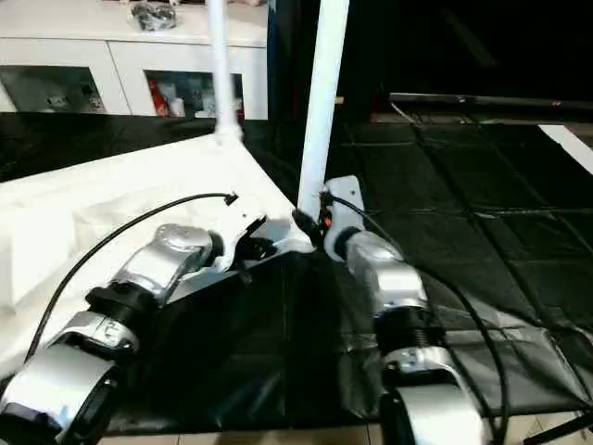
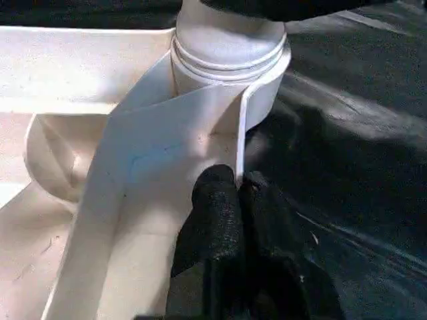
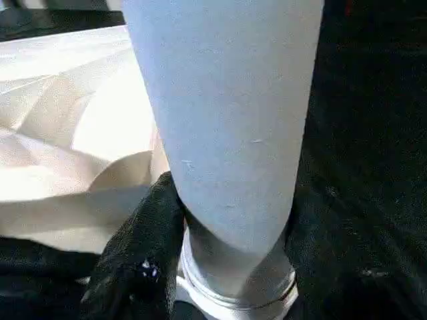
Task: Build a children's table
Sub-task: Rotate leg to tighten
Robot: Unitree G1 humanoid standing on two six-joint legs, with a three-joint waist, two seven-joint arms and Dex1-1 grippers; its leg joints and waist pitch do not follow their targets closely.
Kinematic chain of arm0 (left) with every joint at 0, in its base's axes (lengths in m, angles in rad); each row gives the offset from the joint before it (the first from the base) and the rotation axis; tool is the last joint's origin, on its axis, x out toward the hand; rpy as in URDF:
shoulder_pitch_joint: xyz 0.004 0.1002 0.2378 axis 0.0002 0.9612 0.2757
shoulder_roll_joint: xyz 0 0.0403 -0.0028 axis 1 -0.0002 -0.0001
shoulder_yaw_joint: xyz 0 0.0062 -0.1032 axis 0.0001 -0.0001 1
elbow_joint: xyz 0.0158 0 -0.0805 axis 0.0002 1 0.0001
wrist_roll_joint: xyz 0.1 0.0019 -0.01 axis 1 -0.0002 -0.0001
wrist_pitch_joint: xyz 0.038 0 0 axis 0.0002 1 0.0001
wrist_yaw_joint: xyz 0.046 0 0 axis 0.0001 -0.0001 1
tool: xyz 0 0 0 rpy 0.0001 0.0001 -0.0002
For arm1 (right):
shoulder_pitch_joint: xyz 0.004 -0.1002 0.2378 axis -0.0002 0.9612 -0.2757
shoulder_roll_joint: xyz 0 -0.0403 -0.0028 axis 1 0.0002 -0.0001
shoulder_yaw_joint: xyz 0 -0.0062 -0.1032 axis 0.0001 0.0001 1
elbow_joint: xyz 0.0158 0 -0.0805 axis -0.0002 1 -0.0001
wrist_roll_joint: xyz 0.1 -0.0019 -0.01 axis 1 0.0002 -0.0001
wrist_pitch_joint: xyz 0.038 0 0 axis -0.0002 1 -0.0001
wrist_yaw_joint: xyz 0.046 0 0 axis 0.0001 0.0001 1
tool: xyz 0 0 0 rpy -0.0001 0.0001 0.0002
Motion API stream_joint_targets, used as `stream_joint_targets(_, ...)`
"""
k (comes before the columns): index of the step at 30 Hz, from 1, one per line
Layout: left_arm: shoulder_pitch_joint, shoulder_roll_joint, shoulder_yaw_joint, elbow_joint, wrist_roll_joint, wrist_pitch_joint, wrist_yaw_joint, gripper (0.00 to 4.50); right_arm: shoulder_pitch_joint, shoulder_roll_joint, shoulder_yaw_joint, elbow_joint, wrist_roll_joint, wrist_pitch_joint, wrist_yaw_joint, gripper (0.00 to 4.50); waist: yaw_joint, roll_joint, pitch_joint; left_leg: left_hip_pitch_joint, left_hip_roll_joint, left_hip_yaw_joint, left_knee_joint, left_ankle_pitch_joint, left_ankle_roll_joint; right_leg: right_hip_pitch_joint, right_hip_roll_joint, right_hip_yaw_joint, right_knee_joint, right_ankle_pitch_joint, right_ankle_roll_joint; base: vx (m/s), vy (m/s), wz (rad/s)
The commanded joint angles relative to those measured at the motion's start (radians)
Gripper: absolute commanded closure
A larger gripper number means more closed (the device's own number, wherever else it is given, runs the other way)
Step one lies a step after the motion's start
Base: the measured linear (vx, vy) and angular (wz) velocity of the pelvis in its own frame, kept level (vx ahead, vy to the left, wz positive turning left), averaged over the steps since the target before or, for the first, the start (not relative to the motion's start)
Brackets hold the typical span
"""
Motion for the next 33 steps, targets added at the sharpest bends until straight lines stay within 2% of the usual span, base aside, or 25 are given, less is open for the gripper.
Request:
stream_joint_targets(1, -0.034, -0.057, -0.010, -0.006, -0.013, -0.017, 0.040, 4.50, 0.007, 0.109, 0.097, 0.013, 0.028, 0.028, 0.095, 1.99, 0.006, 0.001, -0.063, -0.002, 0.022, -0.014, -0.066, -0.140, 0.040, 0.055, -0.058, 0.053, -0.074, -0.160, -0.202, 0.000, 0.000, 0.00)
stream_joint_targets(4, -0.026, -0.050, -0.014, -0.007, -0.010, -0.029, 0.027, 4.50, 0.010, 0.107, 0.101, 0.005, 0.025, 0.027, 0.104, 1.75, 0.006, 0.001, -0.060, -0.002, 0.022, -0.012, -0.067, -0.137, 0.052, 0.057, -0.059, 0.053, -0.074, -0.149, -0.215, 0.000, 0.000, 0.00)
stream_joint_targets(7, -0.014, -0.031, -0.023, -0.008, -0.004, -0.040, -0.001, 4.50, 0.012, 0.092, 0.101, 0.013, 0.012, 0.001, 0.103, 1.35, 0.006, 0.001, -0.057, 0.001, 0.023, -0.013, -0.070, -0.177, 0.040, 0.055, -0.061, 0.053, -0.083, -0.228, -0.198, 0.000, 0.000, 0.00)
stream_joint_targets(9, -0.009, -0.024, -0.028, -0.011, -0.002, -0.045, -0.013, 4.50, 0.015, 0.084, 0.098, 0.012, 0.014, -0.002, 0.111, 1.27, 0.004, 0.001, -0.057, -0.001, 0.024, -0.013, -0.071, -0.180, 0.037, 0.055, -0.061, 0.053, -0.083, -0.235, -0.191, 0.000, 0.000, 0.00)
stream_joint_targets(11, 0.015, 0.007, -0.040, -0.036, -0.002, -0.067, -0.067, 4.50, 0.031, 0.046, 0.093, -0.010, 0.037, 0.003, 0.176, 0.94, 0.004, 0.002, -0.058, -0.002, 0.024, -0.014, -0.071, -0.172, 0.038, 0.056, -0.061, 0.054, -0.081, -0.211, -0.196, 0.000, 0.000, 0.00)
stream_joint_targets(12, 0.020, 0.014, -0.042, -0.042, -0.002, -0.074, -0.079, 4.50, 0.036, 0.036, 0.094, -0.016, 0.040, 0.001, 0.192, 0.94, 0.003, 0.000, -0.059, -0.004, 0.024, -0.014, -0.070, -0.165, 0.048, 0.059, -0.060, 0.054, -0.078, -0.187, -0.202, 0.000, 0.000, 0.00)
stream_joint_targets(15, 0.035, 0.037, -0.045, -0.062, -0.006, -0.079, -0.117, 4.50, 0.050, -0.003, 0.093, -0.033, 0.045, -0.008, 0.248, 0.74, 0.003, 0.001, -0.060, -0.003, 0.026, -0.012, -0.067, -0.140, 0.065, 0.059, -0.060, 0.054, -0.071, -0.130, -0.224, 0.000, 0.000, 0.00)
stream_joint_targets(16, 0.050, 0.064, -0.052, -0.080, -0.007, -0.091, -0.161, 4.50, 0.060, -0.038, 0.094, -0.051, 0.054, -0.020, 0.304, 0.54, 0.003, 0.004, -0.060, -0.004, 0.025, -0.012, -0.068, -0.138, 0.065, 0.059, -0.061, 0.055, -0.071, -0.130, -0.226, 0.000, 0.000, 0.00)
stream_joint_targets(18, 0.060, 0.084, -0.060, -0.092, -0.006, -0.110, -0.195, 4.50, 0.067, -0.065, 0.096, -0.066, 0.062, -0.029, 0.352, 0.47, 0.005, 0.006, -0.059, -0.002, 0.026, -0.013, -0.069, -0.159, 0.065, 0.060, -0.061, 0.054, -0.074, -0.143, -0.232, 0.000, 0.000, 0.00)
stream_joint_targets(19, 0.077, 0.112, -0.072, -0.110, -0.008, -0.126, -0.247, 4.50, 0.080, -0.109, 0.104, -0.088, 0.075, -0.036, 0.433, 0.43, 0.006, 0.005, -0.058, -0.002, 0.027, -0.012, -0.068, -0.169, 0.068, 0.061, -0.061, 0.054, -0.075, -0.151, -0.232, 0.000, 0.000, 0.00)
stream_joint_targets(20, 0.086, 0.131, -0.084, -0.120, -0.008, -0.146, -0.282, 4.50, 0.086, -0.137, 0.110, -0.096, 0.079, -0.041, 0.481, 0.32, 0.008, -0.003, -0.057, -0.002, 0.028, -0.012, -0.069, -0.173, 0.070, 0.061, -0.060, 0.053, -0.077, -0.162, -0.229, 0.000, 0.000, 0.00)
stream_joint_targets(21, 0.093, 0.145, -0.094, -0.127, -0.008, -0.166, -0.313, 4.50, 0.091, -0.160, 0.116, -0.098, 0.077, -0.047, 0.516, 0.20, 0.011, 0.003, -0.056, -0.001, 0.029, -0.012, -0.069, -0.175, 0.071, 0.058, -0.062, 0.055, -0.076, -0.171, -0.228, 0.000, 0.000, 0.00)
stream_joint_targets(22, 0.094, 0.147, -0.095, -0.128, -0.009, -0.170, -0.318, 4.50, 0.091, -0.163, 0.117, -0.098, 0.076, -0.049, 0.521, 0.20, 0.009, -0.008, -0.057, -0.001, 0.030, -0.010, -0.068, -0.176, 0.071, 0.057, -0.061, 0.055, -0.077, -0.180, -0.226, 0.000, 0.000, 0.00)
stream_joint_targets(26, 0.115, 0.199, -0.128, -0.154, -0.012, -0.200, -0.429, 4.50, 0.101, -0.247, 0.146, -0.102, 0.062, -0.074, 0.659, 0.03, 0.021, -0.003, -0.053, 0.005, 0.034, -0.009, -0.069, -0.195, 0.055, 0.050, -0.064, 0.056, -0.079, -0.238, -0.216, 0.000, 0.000, 0.00)
stream_joint_targets(27, 0.120, 0.207, -0.132, -0.160, -0.013, -0.215, -0.448, 4.50, 0.105, -0.260, 0.152, -0.109, 0.067, -0.073, 0.692, 0.03, 0.023, -0.005, -0.053, 0.007, 0.035, -0.007, -0.069, -0.188, 0.053, 0.048, -0.062, 0.057, -0.076, -0.215, -0.223, 0.000, 0.000, 0.00)
stream_joint_targets(29, 0.132, 0.229, -0.143, -0.179, -0.016, -0.234, -0.505, 4.50, 0.117, -0.301, 0.169, -0.134, 0.085, -0.065, 0.789, 0.03, 0.033, -0.004, -0.055, 0.003, 0.037, -0.008, -0.069, -0.177, 0.058, 0.053, -0.062, 0.056, -0.071, -0.192, -0.225, 0.000, 0.000, 0.00)
stream_joint_targets(30, 0.139, 0.241, -0.148, -0.188, -0.025, -0.258, -0.543, 4.50, 0.121, -0.322, 0.179, -0.141, 0.092, -0.064, 0.836, 0.03, 0.041, -0.003, -0.057, 0.006, 0.038, -0.008, -0.067, -0.168, 0.063, 0.053, -0.063, 0.056, -0.068, -0.168, -0.227, 0.000, 0.000, 0.00)
stream_joint_targets(33, 0.145, 0.256, -0.156, -0.199, -0.035, -0.279, -0.586, 4.50, 0.122, -0.343, 0.188, -0.145, 0.101, -0.063, 0.885, 0.03, 0.044, -0.005, -0.058, 0.003, 0.037, -0.007, -0.066, -0.151, 0.068, 0.054, -0.061, 0.055, -0.062, -0.132, -0.238, 0.000, 0.000, 0.00)
